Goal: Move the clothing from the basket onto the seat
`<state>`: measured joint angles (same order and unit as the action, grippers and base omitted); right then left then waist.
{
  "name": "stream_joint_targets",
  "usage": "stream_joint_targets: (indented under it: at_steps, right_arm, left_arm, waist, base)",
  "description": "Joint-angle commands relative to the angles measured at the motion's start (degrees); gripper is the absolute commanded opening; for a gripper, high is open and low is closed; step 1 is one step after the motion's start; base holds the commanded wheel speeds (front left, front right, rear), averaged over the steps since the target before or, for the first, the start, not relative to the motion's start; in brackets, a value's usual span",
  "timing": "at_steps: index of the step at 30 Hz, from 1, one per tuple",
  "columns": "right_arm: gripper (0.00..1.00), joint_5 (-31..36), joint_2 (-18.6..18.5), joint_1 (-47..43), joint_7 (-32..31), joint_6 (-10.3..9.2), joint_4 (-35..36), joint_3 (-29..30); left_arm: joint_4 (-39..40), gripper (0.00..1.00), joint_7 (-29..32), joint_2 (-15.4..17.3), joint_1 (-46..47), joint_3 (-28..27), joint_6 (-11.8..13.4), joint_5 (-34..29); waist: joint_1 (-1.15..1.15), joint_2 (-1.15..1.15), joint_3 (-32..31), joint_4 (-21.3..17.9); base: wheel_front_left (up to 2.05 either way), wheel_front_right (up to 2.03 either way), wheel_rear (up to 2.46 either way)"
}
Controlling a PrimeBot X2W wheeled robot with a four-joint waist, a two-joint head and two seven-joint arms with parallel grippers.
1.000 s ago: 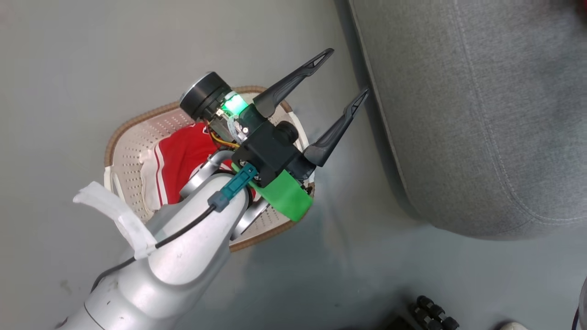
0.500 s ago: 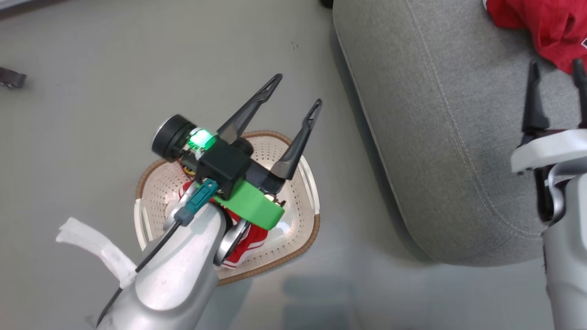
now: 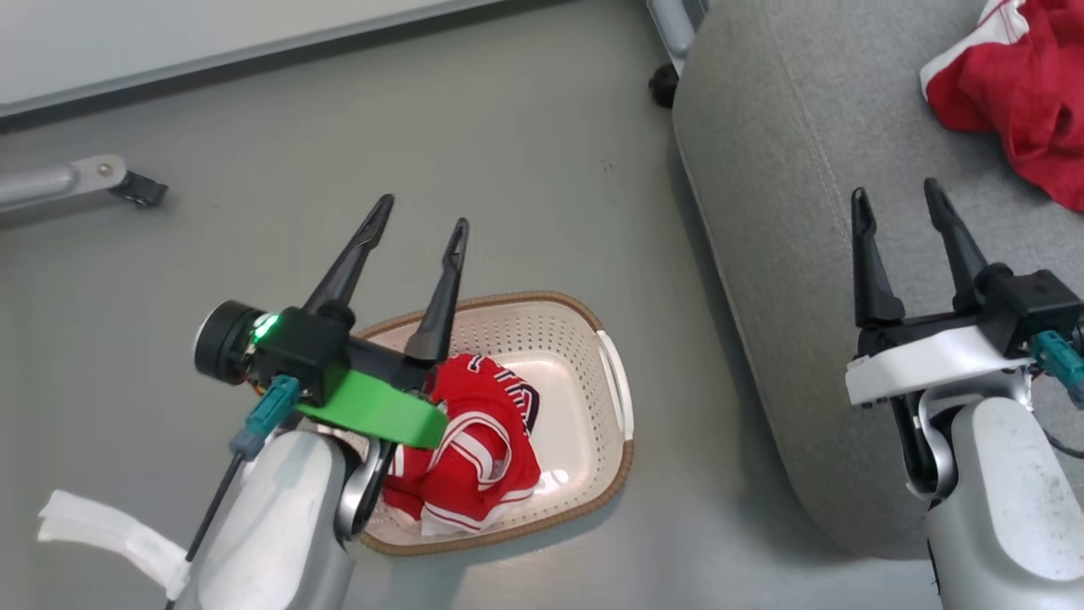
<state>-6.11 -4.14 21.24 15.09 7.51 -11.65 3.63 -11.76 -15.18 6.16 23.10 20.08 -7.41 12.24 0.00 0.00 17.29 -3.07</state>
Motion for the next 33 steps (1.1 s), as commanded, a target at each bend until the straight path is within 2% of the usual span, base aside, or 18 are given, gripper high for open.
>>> stream_joint_targets:
  at_steps: [1, 14, 23, 33]
  right_arm:
    - [1.0, -0.46, 0.17, -1.53, 0.11, -0.04, 0.76, -0.08]
    - [1.0, -1.16, 1.14, -8.8, 0.11, -0.04, 4.53, -1.96]
    - [1.0, -3.38, 1.15, -14.03, 0.11, -0.04, 6.33, -3.68]
    - [1.0, -3.93, 1.16, -18.0, 0.11, -0.04, 9.27, -5.37]
  left_arm:
    - [0.22, 1.0, 0.05, -0.27, -1.49, -1.13, -0.09, -0.66]
    - [1.74, 1.0, 0.05, -2.31, -9.22, -10.3, -0.1, -1.11]
    - [3.26, 1.0, 0.05, -2.94, -14.88, -14.52, -0.1, -1.72]
    - [4.04, 1.0, 0.05, -3.21, -17.06, -15.98, -0.1, -2.07]
  waist:
    - [0.0, 0.0, -2.72, 2.62]
    - [0.0, 0.0, -8.29, 7.09]
    - [0.0, 0.0, -11.92, 7.54]
    - [0.0, 0.0, -13.63, 7.44]
  base:
    - [0.0, 0.0, 0.0]
    - [0.0, 0.0, 0.0]
    - [0.0, 0.0, 0.0]
    - [0.0, 0.0, 0.0]
